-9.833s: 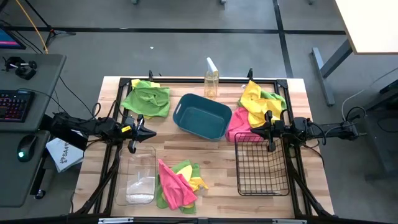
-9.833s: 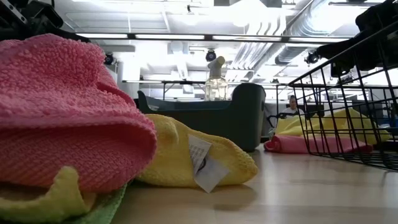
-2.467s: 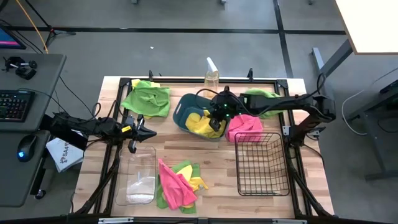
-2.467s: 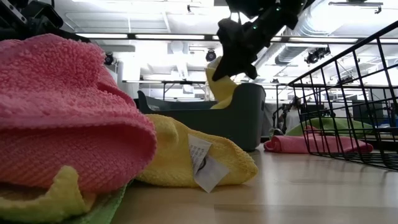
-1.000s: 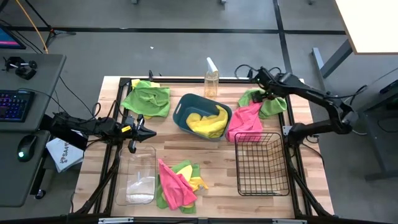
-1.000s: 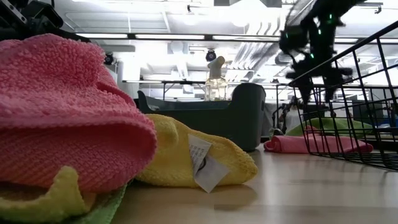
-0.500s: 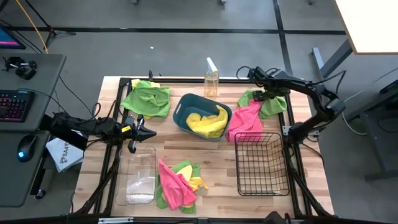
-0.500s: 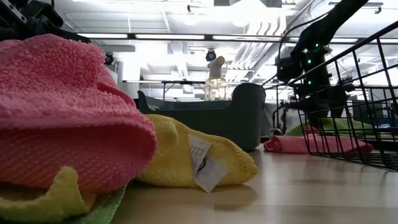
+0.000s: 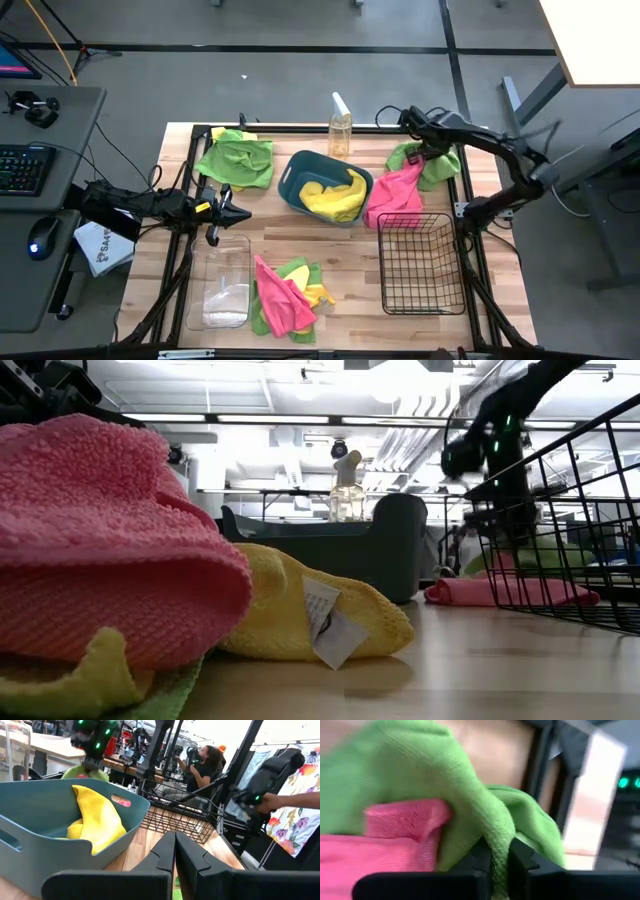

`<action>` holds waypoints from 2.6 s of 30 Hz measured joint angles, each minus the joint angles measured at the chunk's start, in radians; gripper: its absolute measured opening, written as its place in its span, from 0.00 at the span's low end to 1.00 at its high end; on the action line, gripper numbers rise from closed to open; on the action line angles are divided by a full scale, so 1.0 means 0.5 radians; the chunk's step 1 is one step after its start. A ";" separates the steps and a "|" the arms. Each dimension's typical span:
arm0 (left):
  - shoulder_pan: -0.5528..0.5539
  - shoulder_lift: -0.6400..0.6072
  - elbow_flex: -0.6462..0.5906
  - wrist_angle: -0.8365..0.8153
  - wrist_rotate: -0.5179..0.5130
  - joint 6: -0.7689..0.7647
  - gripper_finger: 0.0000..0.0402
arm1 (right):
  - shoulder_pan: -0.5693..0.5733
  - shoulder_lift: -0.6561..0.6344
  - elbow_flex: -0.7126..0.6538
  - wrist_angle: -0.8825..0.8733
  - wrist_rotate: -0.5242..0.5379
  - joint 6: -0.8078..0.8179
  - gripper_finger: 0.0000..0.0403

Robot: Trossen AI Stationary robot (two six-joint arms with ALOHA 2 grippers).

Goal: Sort microfiber towel by color & place in baskets
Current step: Put the top right green microfiber cloth into the black bin

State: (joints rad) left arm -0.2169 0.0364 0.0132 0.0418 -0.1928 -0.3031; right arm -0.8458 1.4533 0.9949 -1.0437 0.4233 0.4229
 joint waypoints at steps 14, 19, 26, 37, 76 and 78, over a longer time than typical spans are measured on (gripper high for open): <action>0.000 0.000 0.000 -0.002 0.000 0.000 0.00 | 0.185 -0.836 0.683 -0.394 0.053 -0.006 0.01; 0.001 0.000 0.000 -0.002 0.000 0.000 0.00 | 0.284 -0.984 0.733 -0.329 -0.137 -0.003 0.00; 0.001 0.000 0.000 -0.002 0.000 0.000 0.00 | 0.470 -1.050 0.733 -0.054 -0.416 -0.075 0.00; 0.000 0.000 0.000 -0.002 0.000 0.000 0.00 | 0.962 -1.038 0.730 0.137 -1.401 -0.070 0.00; 0.001 0.000 0.000 -0.001 0.000 0.000 0.00 | 2.401 -1.138 -0.486 0.502 -1.454 1.460 0.07; 0.000 0.000 0.000 -0.001 0.000 0.000 0.00 | 2.401 -1.138 -0.441 0.491 -1.454 1.441 0.14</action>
State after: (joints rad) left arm -0.2167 0.0364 0.0132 0.0414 -0.1928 -0.3031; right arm 0.3546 0.8841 0.7744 -0.7981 -0.3038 1.1432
